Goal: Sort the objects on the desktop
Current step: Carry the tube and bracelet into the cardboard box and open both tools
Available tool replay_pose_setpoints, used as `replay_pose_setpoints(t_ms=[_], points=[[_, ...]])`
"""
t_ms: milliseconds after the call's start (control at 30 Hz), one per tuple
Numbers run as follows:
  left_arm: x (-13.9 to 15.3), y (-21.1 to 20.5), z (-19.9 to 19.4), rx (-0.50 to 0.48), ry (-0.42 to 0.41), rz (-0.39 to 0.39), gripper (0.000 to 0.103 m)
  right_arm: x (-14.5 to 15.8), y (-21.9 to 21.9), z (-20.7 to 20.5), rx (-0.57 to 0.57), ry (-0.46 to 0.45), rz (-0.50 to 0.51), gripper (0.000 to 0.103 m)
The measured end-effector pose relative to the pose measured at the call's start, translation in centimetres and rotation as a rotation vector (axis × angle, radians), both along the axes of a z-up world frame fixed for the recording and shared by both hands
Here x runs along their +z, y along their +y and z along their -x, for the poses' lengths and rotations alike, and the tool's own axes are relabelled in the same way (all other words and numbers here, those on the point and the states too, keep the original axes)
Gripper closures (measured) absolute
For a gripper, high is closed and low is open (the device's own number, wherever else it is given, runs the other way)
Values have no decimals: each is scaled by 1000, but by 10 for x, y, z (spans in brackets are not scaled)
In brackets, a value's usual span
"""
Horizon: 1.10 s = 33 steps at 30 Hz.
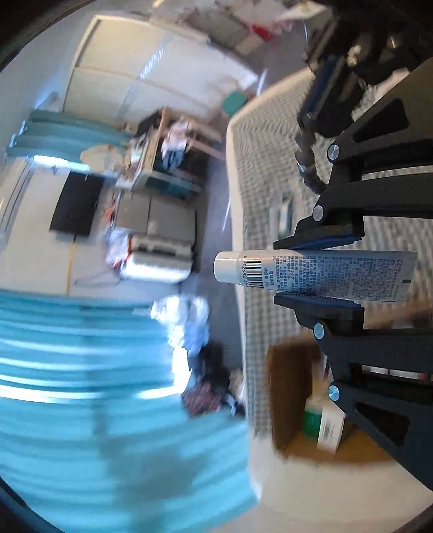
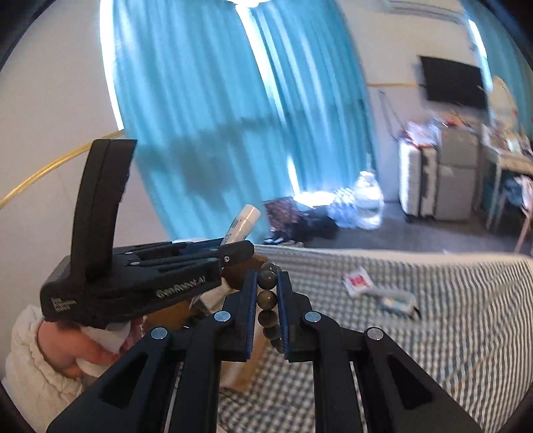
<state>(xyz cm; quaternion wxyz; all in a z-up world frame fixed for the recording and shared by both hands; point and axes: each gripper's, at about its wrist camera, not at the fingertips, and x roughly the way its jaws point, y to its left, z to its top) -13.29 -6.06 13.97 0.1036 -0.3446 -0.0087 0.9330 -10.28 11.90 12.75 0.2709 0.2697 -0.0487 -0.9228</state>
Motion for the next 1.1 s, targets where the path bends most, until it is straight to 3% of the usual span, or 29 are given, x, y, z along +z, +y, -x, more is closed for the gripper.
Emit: replay_pose_setpoints(t_ms=[133,367,633,767,833,867,900,933,1100], points=[[-9,-52,0,78,-19,-15,79,2,-51,11,88,2,-26,92],[-73,-147,-1,232,-111,-76,79,-34,-123,43,189,-68,-80,92],[-141,-187,2,277,-242,-107,79,-89,-186,117,193,-200,-112,91],[-161,-188,10,263,-264,-70,77,-108,-200,143,180,-245,-114,91],[-162,-183,11,248,-247,-35,53,-111,-198,153,153,-265,-96,87],[-163,-180,11,242,-234,-17,22,-110,-196,156,137,-264,-77,82],[-162,-179,10,244,-225,-5,6,-108,-193,158,131,-263,-56,68],[-161,-178,10,253,-213,10,6,-106,-190,159,124,-259,-46,56],[-159,-173,7,260,-223,18,6,-88,-162,147,49,-210,-55,55]])
